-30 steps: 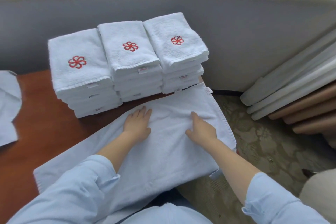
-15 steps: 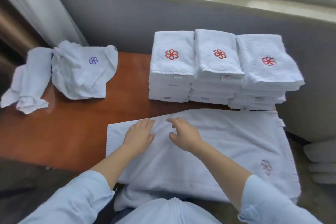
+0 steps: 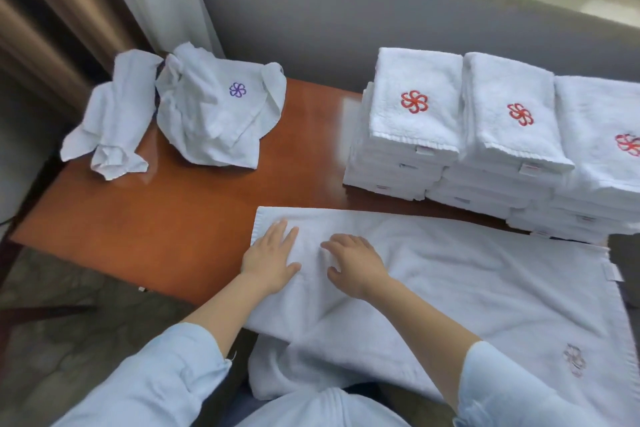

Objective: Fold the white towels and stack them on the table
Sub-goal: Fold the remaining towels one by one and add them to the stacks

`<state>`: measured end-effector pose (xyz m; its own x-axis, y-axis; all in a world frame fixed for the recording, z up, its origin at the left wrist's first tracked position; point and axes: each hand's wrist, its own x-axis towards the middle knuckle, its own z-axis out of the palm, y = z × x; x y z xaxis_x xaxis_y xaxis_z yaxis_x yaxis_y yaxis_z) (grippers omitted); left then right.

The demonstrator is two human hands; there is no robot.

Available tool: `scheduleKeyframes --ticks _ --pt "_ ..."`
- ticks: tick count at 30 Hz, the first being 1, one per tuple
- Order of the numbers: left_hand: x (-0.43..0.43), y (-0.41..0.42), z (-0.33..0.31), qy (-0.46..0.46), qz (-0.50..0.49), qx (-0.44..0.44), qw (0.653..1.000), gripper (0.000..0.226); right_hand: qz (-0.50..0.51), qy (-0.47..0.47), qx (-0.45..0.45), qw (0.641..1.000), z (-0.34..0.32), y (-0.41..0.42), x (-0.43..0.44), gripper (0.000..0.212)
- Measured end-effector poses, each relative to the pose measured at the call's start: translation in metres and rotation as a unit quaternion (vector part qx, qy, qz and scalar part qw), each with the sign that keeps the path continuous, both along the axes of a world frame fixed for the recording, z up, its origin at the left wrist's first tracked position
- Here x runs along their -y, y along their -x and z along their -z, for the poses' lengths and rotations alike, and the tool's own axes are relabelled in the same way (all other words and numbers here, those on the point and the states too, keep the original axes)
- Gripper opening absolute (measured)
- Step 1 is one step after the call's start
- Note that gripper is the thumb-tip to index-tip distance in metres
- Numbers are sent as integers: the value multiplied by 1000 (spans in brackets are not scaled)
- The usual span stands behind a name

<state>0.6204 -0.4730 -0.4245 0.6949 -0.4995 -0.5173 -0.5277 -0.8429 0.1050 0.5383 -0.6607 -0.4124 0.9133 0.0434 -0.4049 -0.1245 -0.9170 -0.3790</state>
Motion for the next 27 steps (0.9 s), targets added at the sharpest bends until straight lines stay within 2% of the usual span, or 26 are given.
scheduleKeyframes --ticks 5,12,16,20,23,25,27 --pt "0 -52 1 -32 53 -25 998 81 -30 13 -64 997 10 -15 2 70" --pt "8 -112 -4 -26 91 -40 995 84 10 -13 -59 998 16 -54 1 76" --pt "15 -136 -11 -3 99 0 995 80 67 -30 13 997 13 -67 5 63" --pt "30 -154 -15 81 89 81 989 37 182 0 81 980 9 -72 15 52" --pt "42 -163 -11 110 123 88 983 41 194 44 65 978 9 -70 22 43" --pt "48 -166 -8 102 140 69 983 50 184 62 64 979 9 -66 21 32" --pt "52 -166 -6 81 136 64 985 49 185 65 68 978 9 -63 19 23"
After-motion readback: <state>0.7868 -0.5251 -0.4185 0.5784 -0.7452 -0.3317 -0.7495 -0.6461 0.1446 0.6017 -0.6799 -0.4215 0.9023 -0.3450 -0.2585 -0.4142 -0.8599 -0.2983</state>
